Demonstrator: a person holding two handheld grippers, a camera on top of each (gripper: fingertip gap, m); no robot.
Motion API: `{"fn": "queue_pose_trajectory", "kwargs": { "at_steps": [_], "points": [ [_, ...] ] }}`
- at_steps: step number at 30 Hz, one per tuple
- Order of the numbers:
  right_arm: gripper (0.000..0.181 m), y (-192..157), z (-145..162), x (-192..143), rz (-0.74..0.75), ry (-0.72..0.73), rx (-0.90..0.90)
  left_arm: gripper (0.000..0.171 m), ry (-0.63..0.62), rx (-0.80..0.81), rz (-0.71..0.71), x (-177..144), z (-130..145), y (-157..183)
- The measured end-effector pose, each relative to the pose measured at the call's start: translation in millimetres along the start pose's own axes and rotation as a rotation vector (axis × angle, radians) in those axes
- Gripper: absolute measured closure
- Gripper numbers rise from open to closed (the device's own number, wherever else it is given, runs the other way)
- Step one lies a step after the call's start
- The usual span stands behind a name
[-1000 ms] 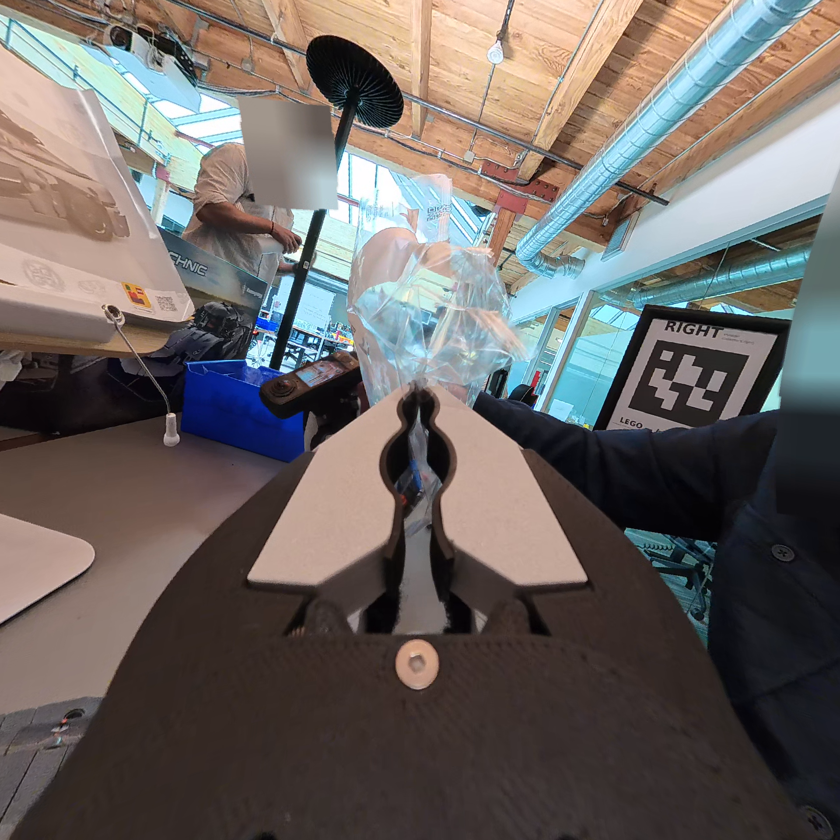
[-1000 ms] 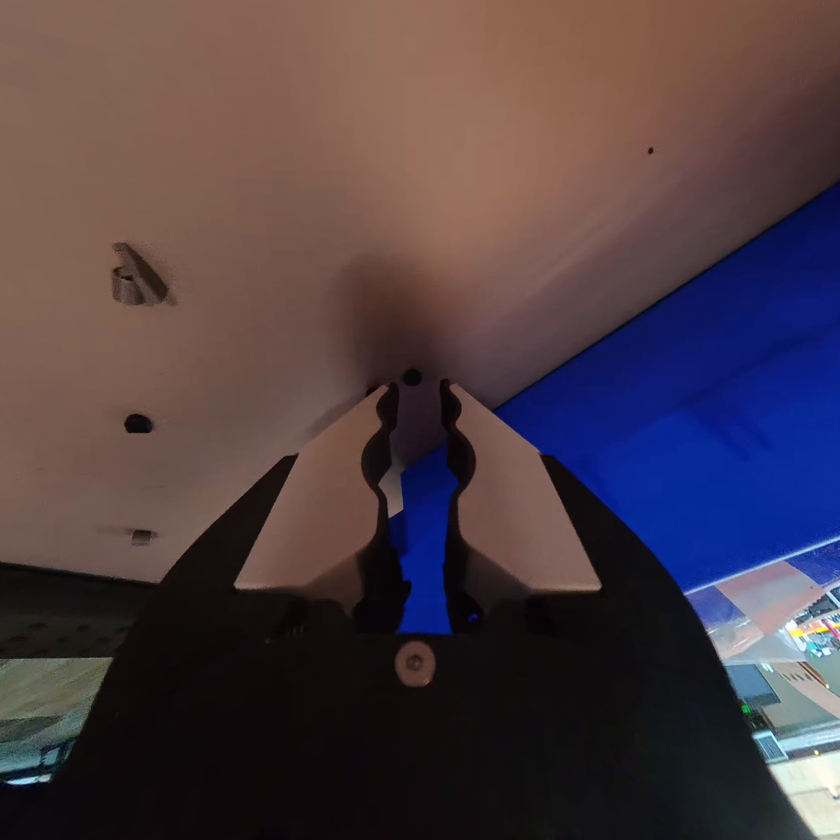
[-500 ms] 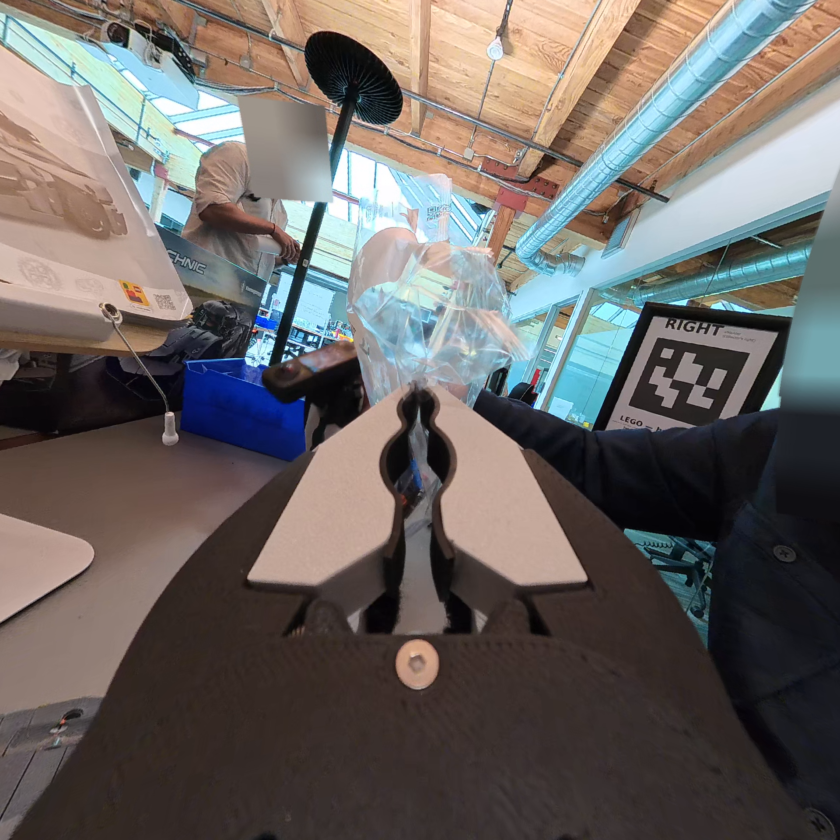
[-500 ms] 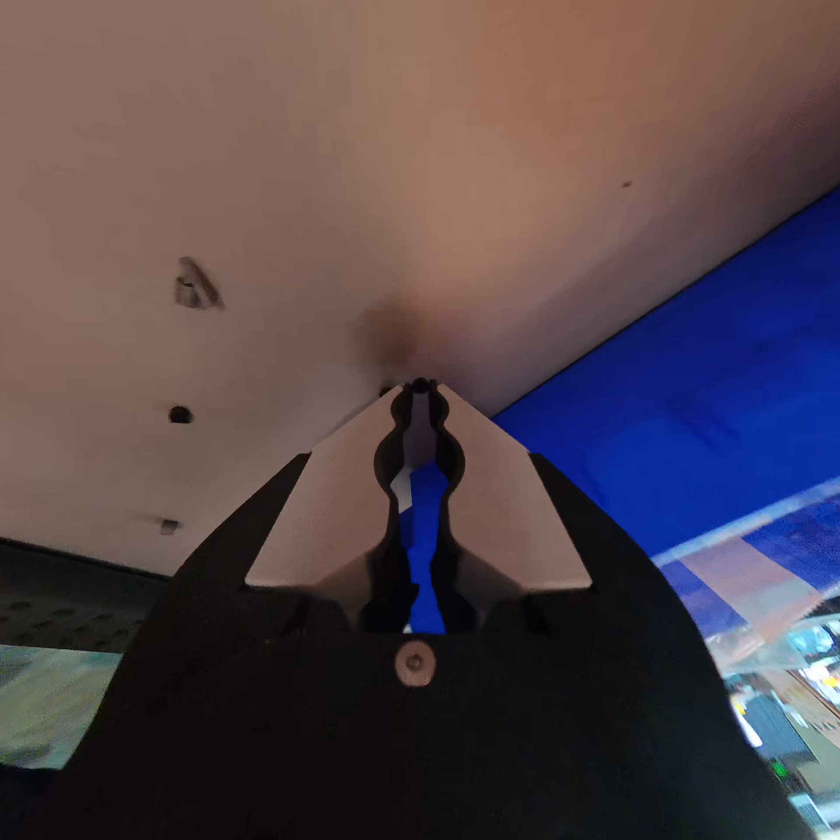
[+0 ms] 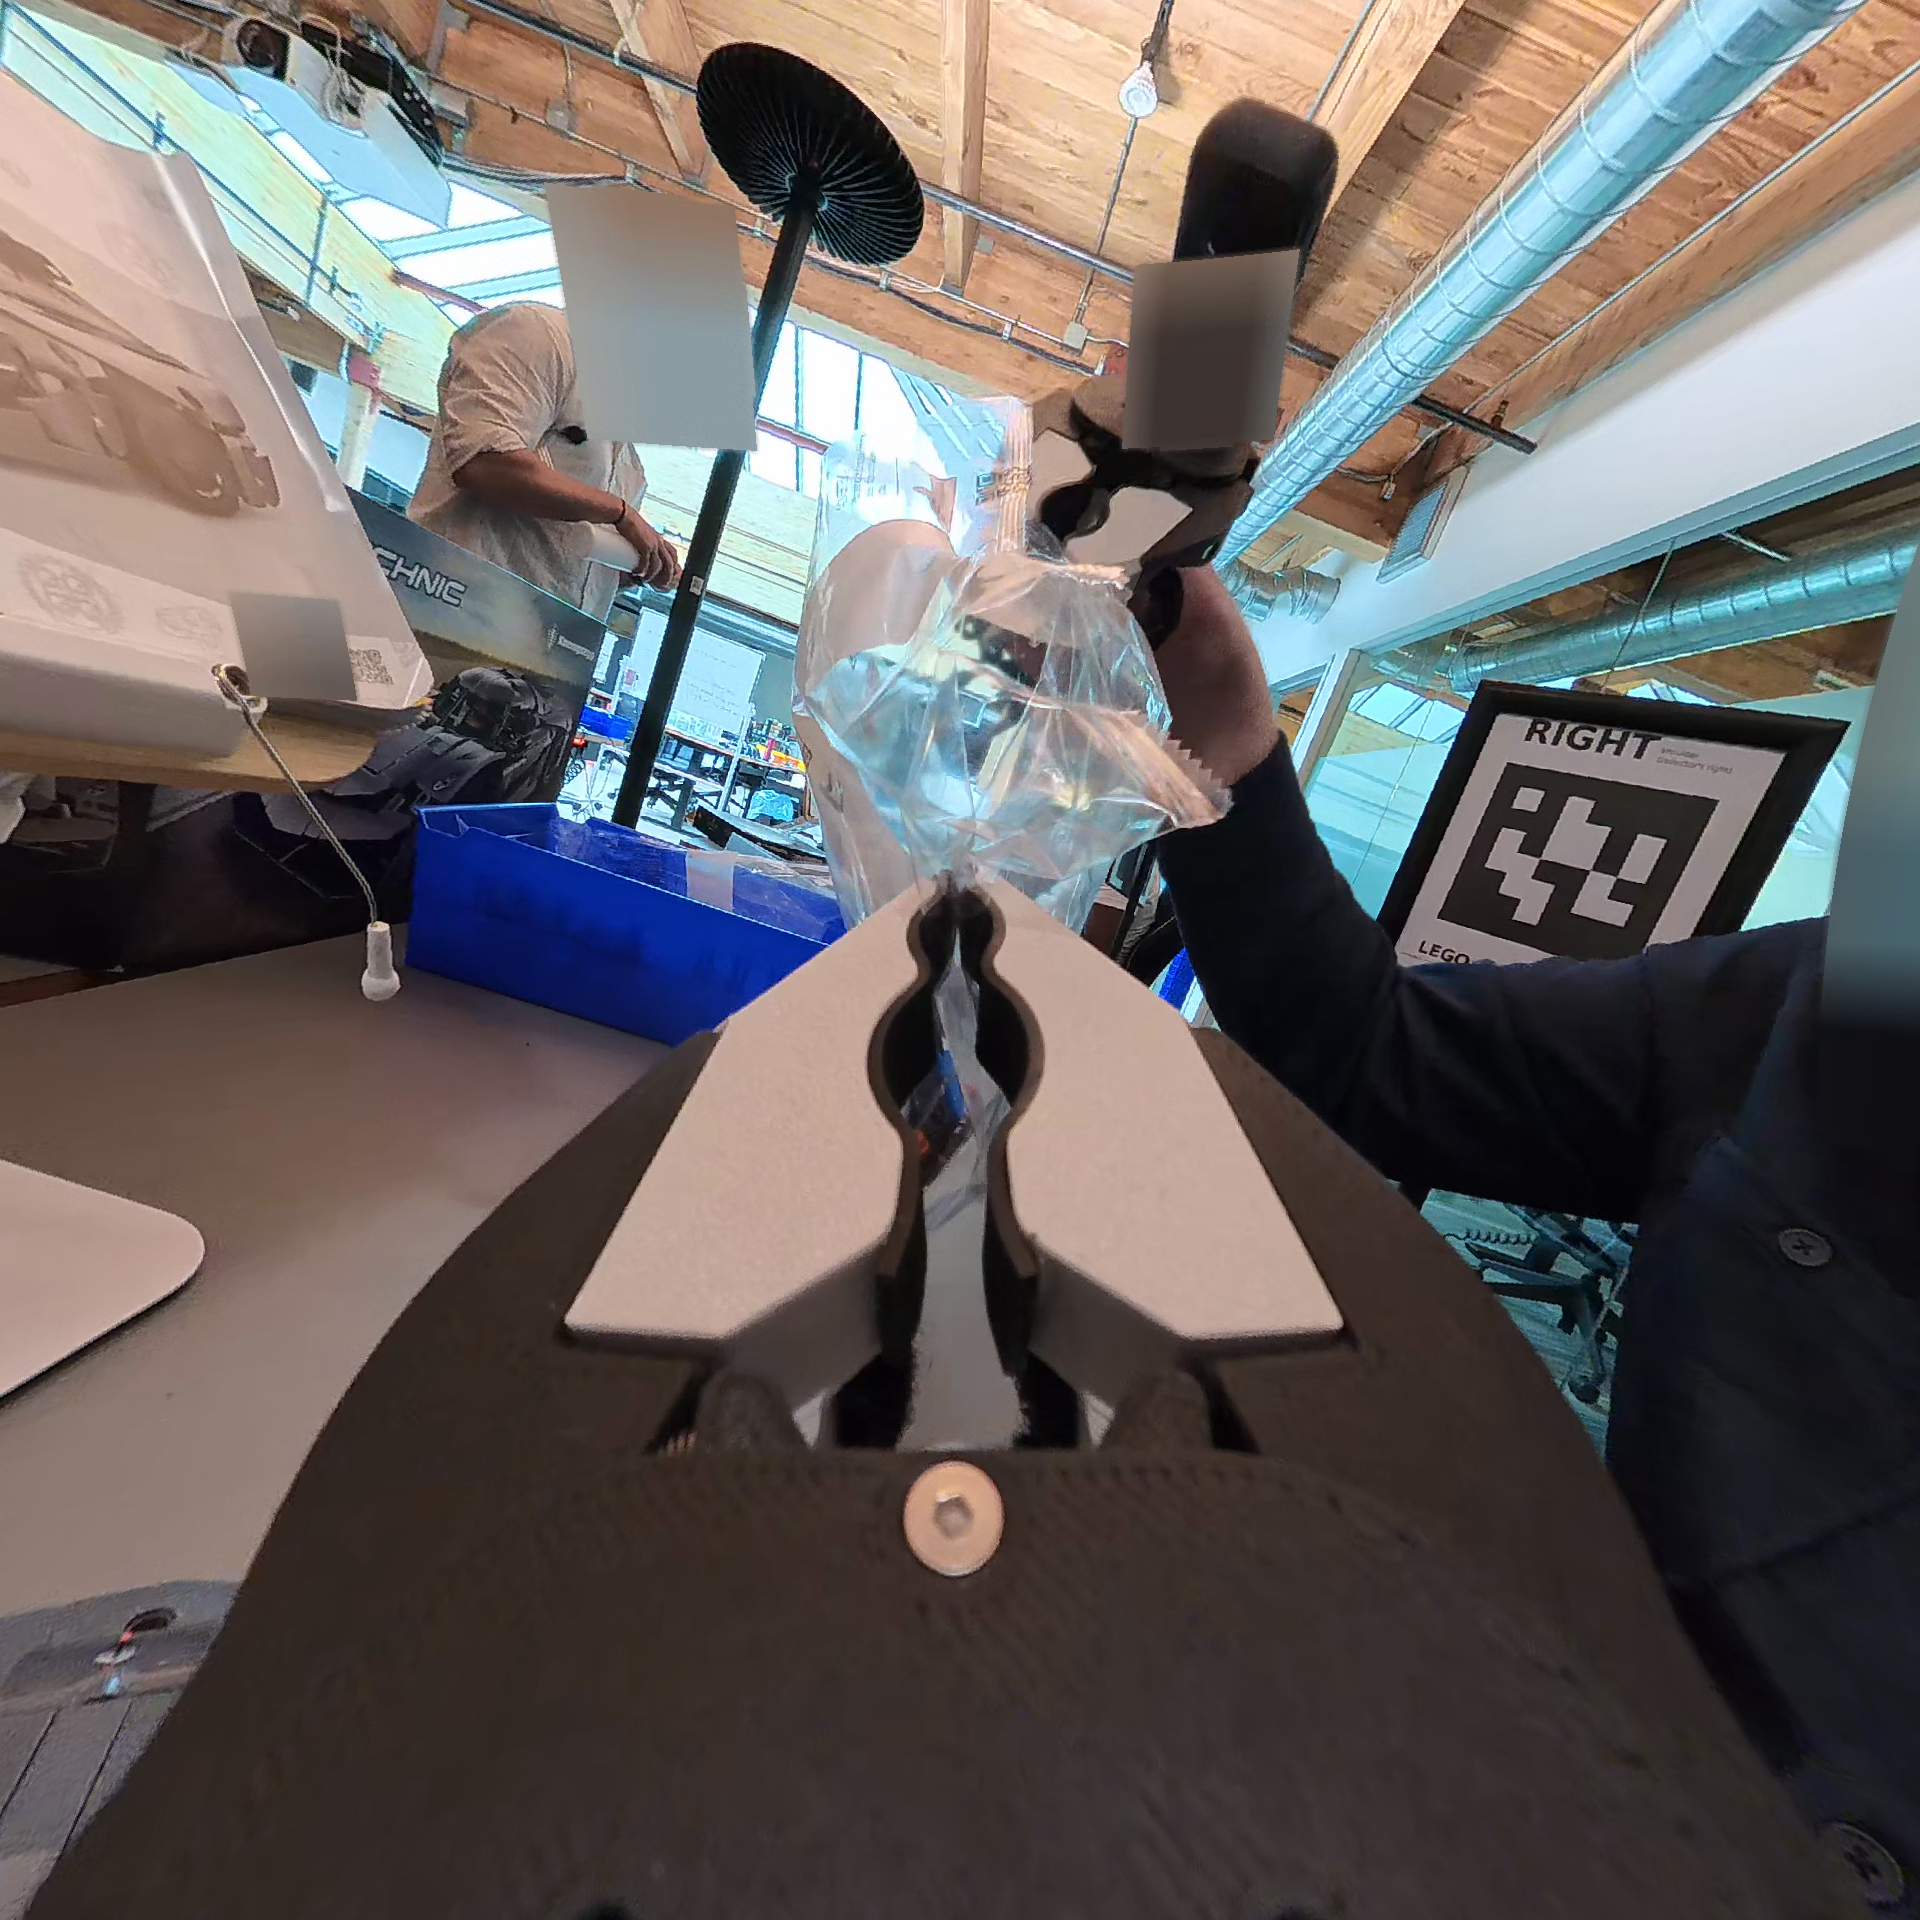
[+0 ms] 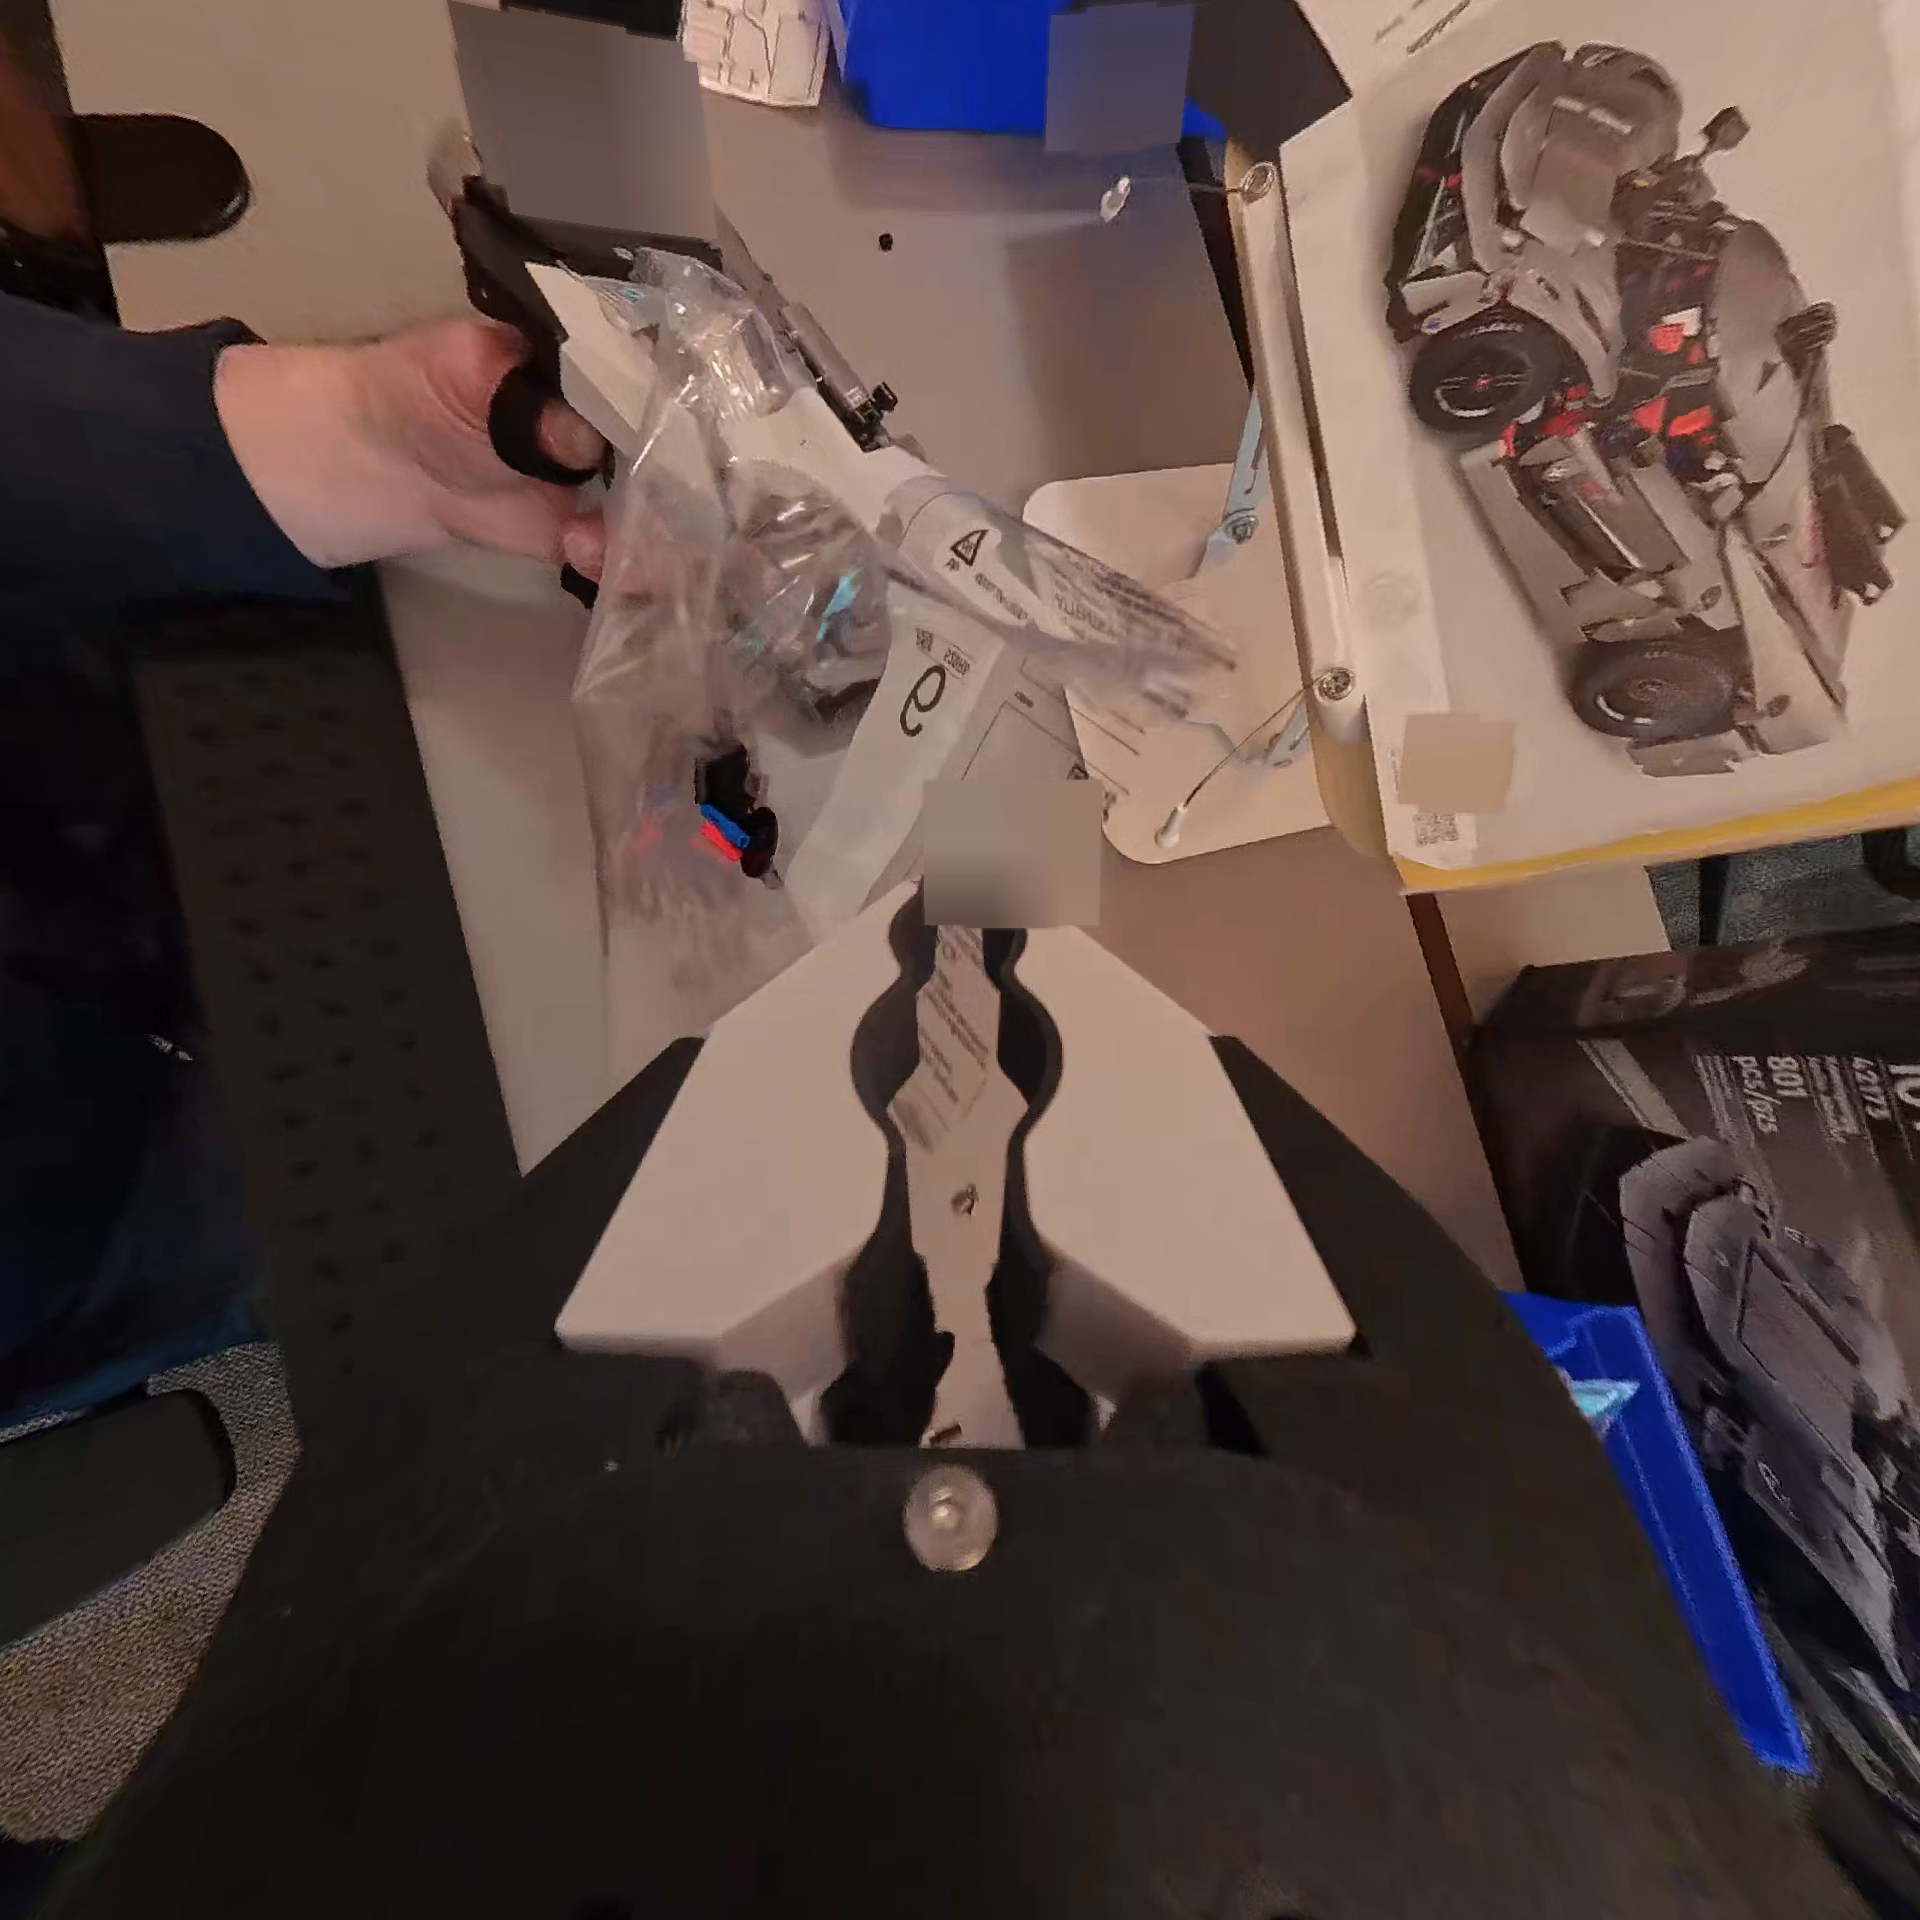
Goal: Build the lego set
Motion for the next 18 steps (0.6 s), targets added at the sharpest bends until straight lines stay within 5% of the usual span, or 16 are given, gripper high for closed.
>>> {"fn": "queue_pose_trajectory", "kwargs": {
  "at_steps": [3, 8, 18],
  "points": [
    [0.149, 2.4, 4.4, 13.5, 0.042, -0.046, 0.020, 0.171, 0.001, -0.001, 0.005, 0.3, 0.0, 1.1],
    [0.161, 30.0, 35.6, -6.2, 0.215, -0.077, 0.086, 0.171, 0.006, 0.001, 0.009, 0.6, -1.8, 1.6],
    [0.164, 18.9, 236.8, 79.0, 0.167, -0.746, 0.060, 0.171, 0.018, 0.009, 0.006, -0.9, -4.9, 2.8]
  ]
}}
Point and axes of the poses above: each gripper's, where its closed fingertips meet, x out along the fingers, z out of its underside, y = z × x across the jaws, the point moved 4 cm from there along -x, back along the fingers, and after that the axes turned 10 degrees about z, right-handed, at the moved point
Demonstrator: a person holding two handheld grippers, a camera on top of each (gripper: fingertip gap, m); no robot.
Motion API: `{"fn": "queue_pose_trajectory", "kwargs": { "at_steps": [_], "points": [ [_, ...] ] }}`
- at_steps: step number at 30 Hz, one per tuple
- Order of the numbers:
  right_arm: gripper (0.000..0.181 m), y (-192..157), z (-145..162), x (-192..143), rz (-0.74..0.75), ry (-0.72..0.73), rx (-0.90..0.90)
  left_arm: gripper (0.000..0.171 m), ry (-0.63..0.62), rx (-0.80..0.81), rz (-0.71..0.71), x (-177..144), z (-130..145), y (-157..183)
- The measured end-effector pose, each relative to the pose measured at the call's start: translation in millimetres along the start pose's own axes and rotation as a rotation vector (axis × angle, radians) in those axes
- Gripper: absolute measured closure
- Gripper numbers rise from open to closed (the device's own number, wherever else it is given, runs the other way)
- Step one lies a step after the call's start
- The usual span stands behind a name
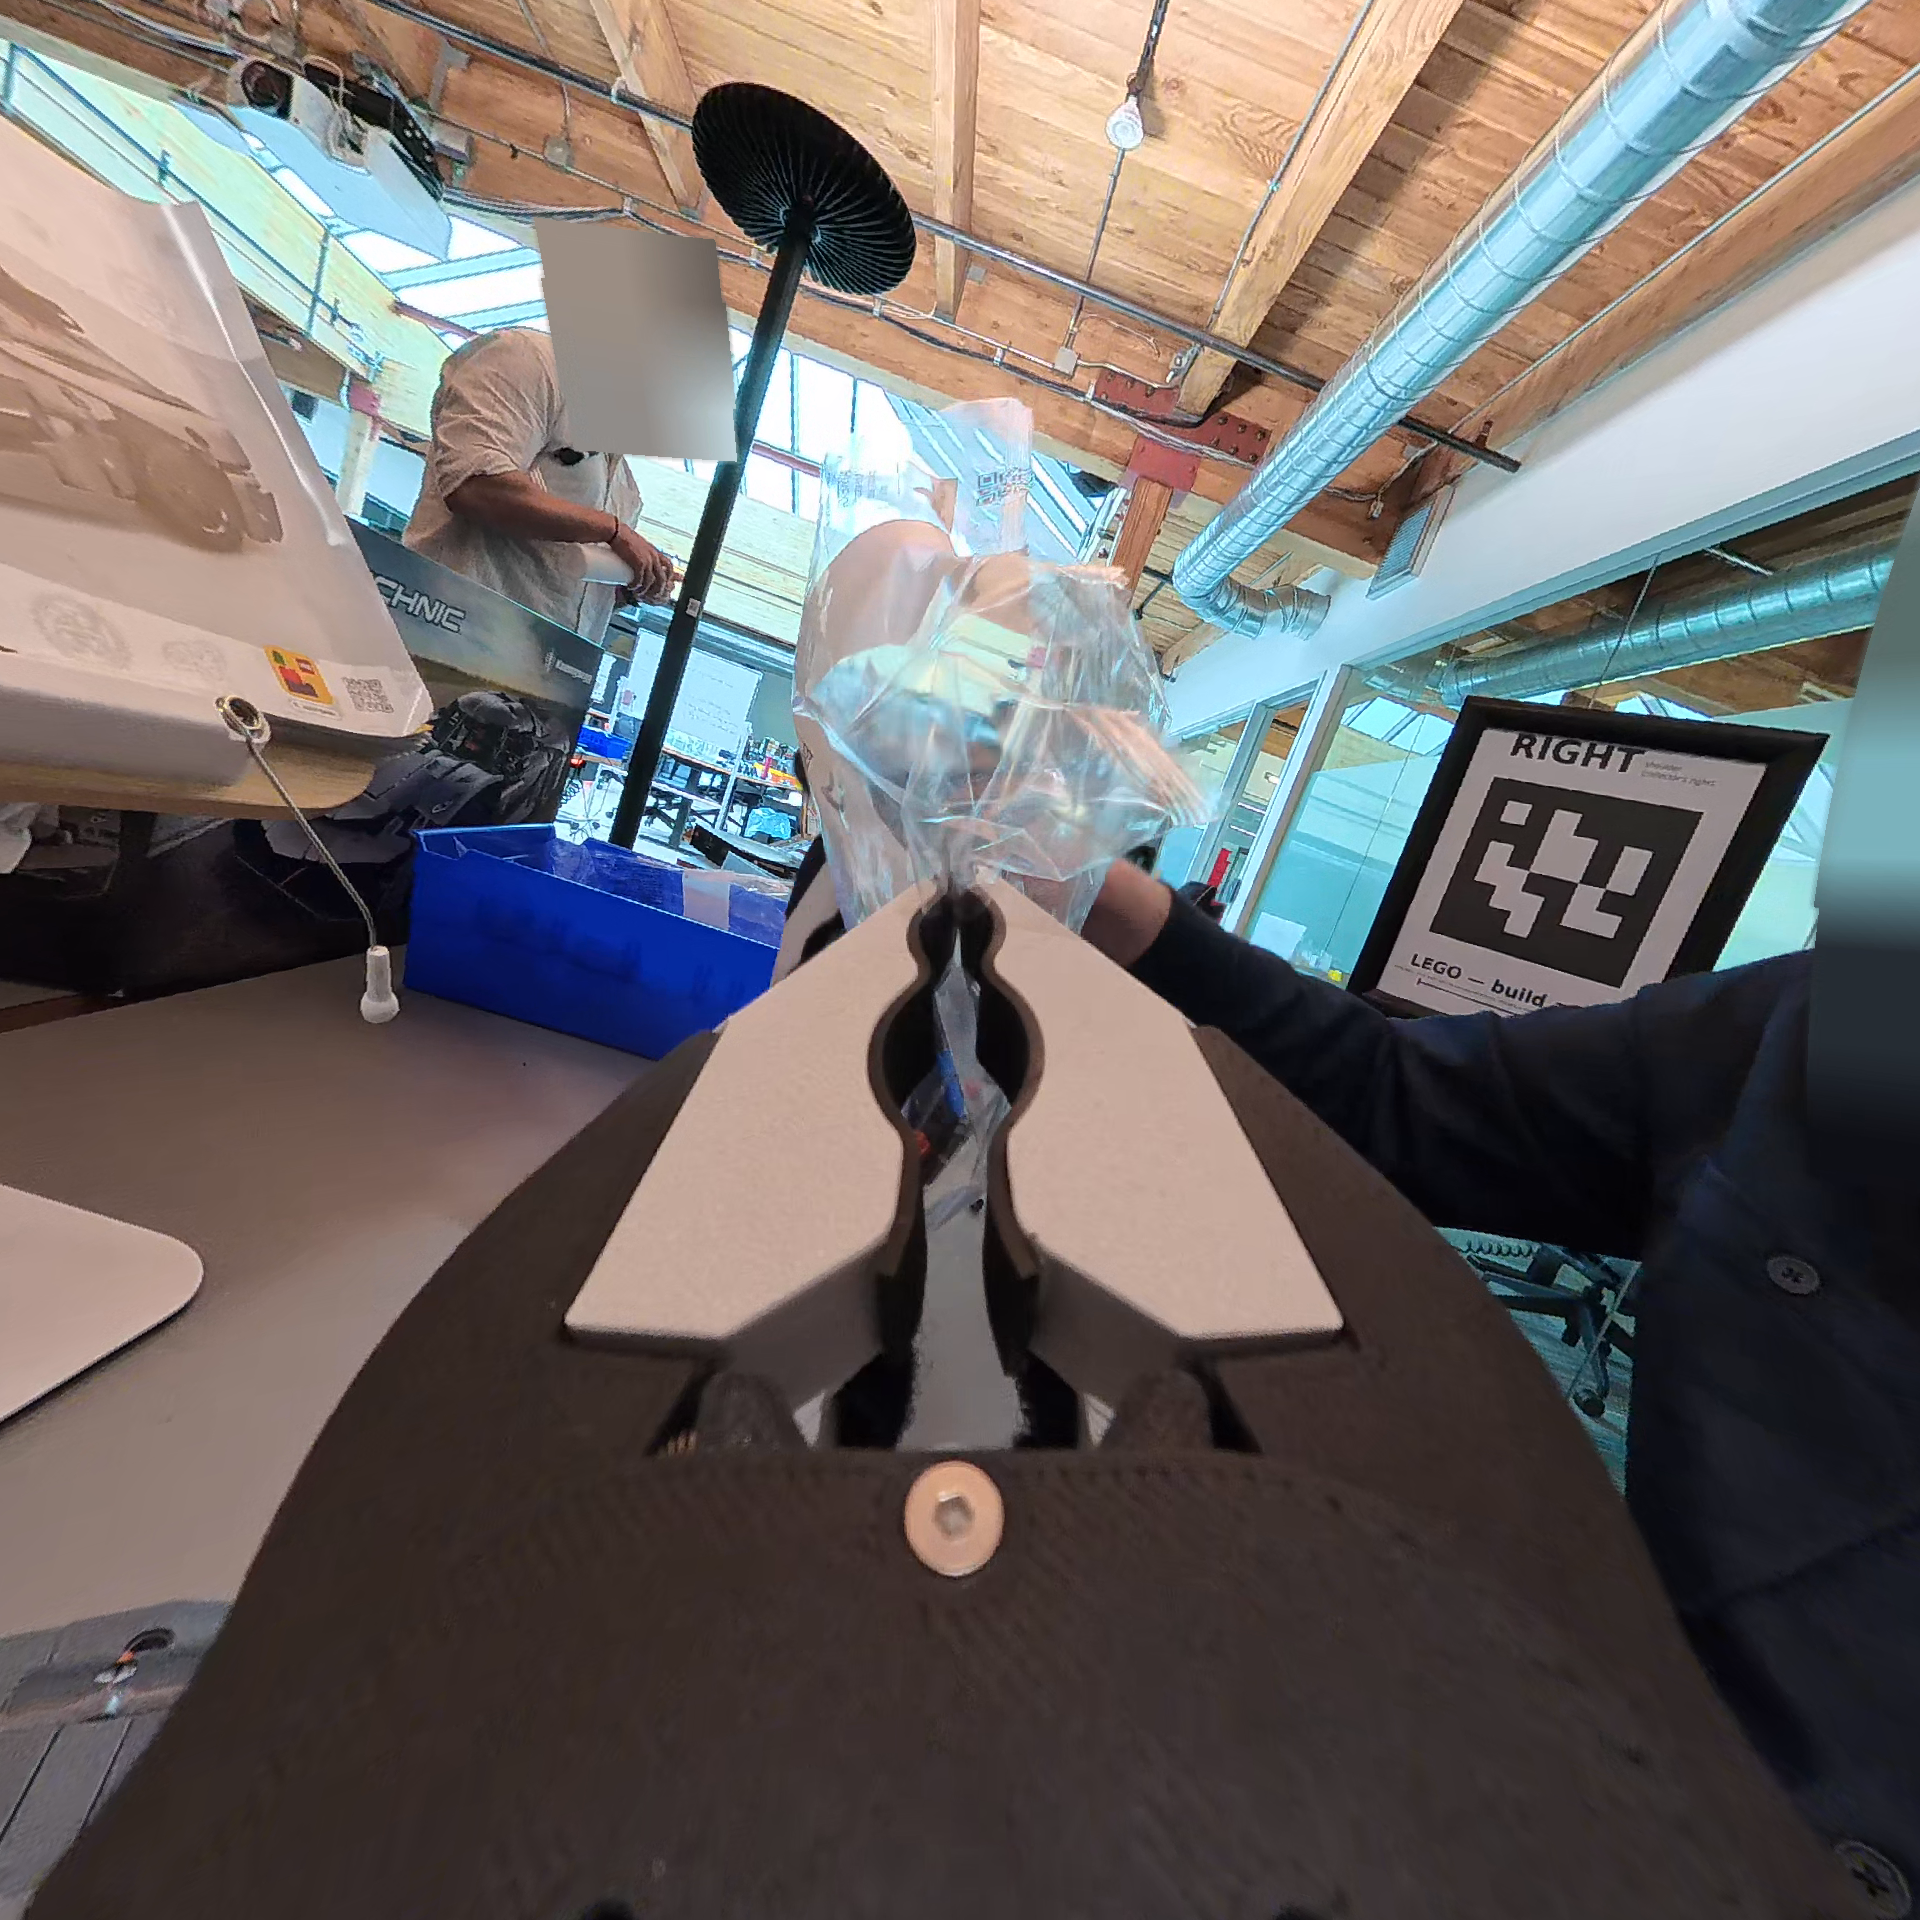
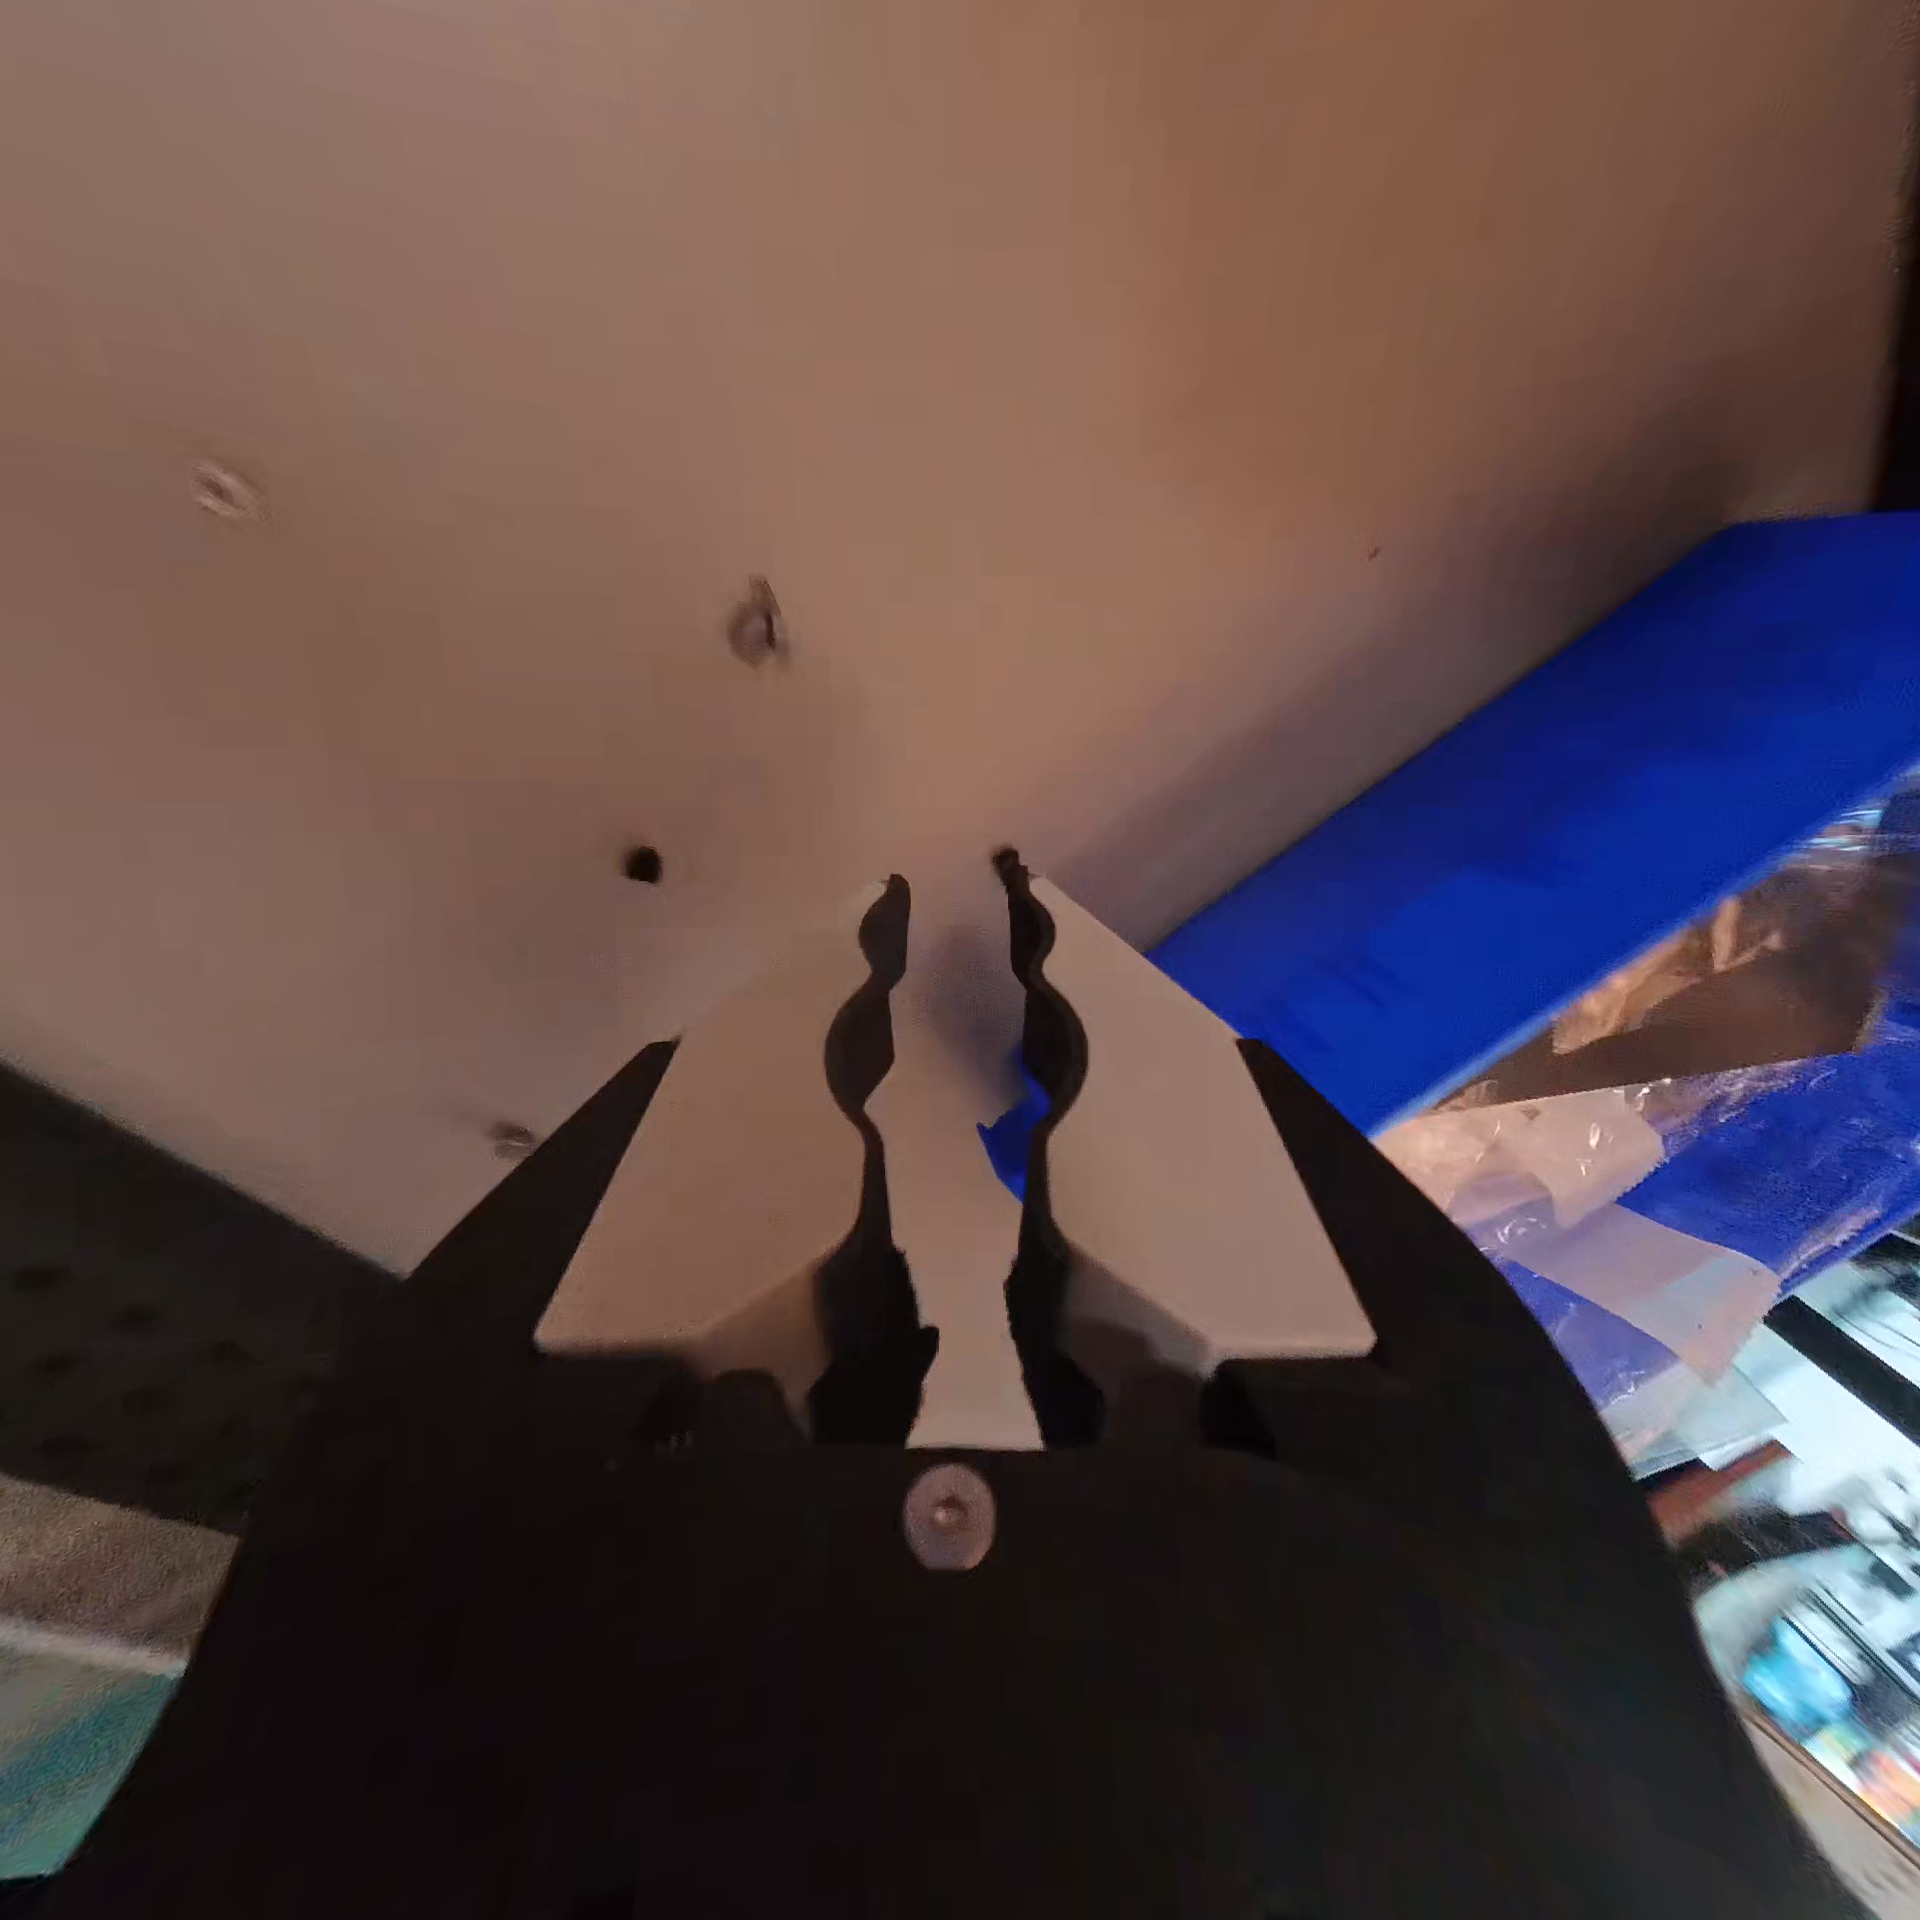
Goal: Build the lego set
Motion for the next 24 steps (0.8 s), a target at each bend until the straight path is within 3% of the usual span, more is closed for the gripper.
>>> {"fn": "queue_pose_trajectory", "kwargs": {
  "at_steps": [3, 12, 16, 20, 21, 24],
  "points": [
    [0.163, -0.9, 11.1, 29.4, 0.015, -0.103, -0.046, 0.171, -0.004, 0.000, -0.005, -0.3, 0.9, -0.8],
    [0.170, -2.5, 14.9, 59.4, -0.007, -0.192, -0.122, 0.171, -0.011, 0.000, -0.009, -0.3, 1.6, -2.5],
    [0.181, -2.8, 14.2, 61.3, -0.030, -0.182, -0.110, 0.171, -0.011, -0.001, -0.008, -0.1, 1.8, -2.7],
    [0.181, 3.9, 15.9, 54.8, -0.013, -0.158, -0.076, 0.171, -0.012, -0.001, -0.007, 0.2, 2.0, -2.4],
    [0.171, 5.4, 16.1, 50.0, -0.011, -0.142, -0.075, 0.171, -0.011, -0.001, -0.007, 0.1, 1.9, -2.4],
    [0.163, 5.4, 26.2, 42.4, 0.005, -0.179, -0.176, 0.171, -0.011, -0.002, -0.007, 0.2, 2.0, -2.8]
  ]
}}
Point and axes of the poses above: each gripper's, where its closed fingertips meet, x out along the fingers, z out of its underside, y = z × x across the jaws, the point moved 4 cm from there along -x, back along the fingers, and after that the axes turned 10 degrees about z, right-handed, at the moved point
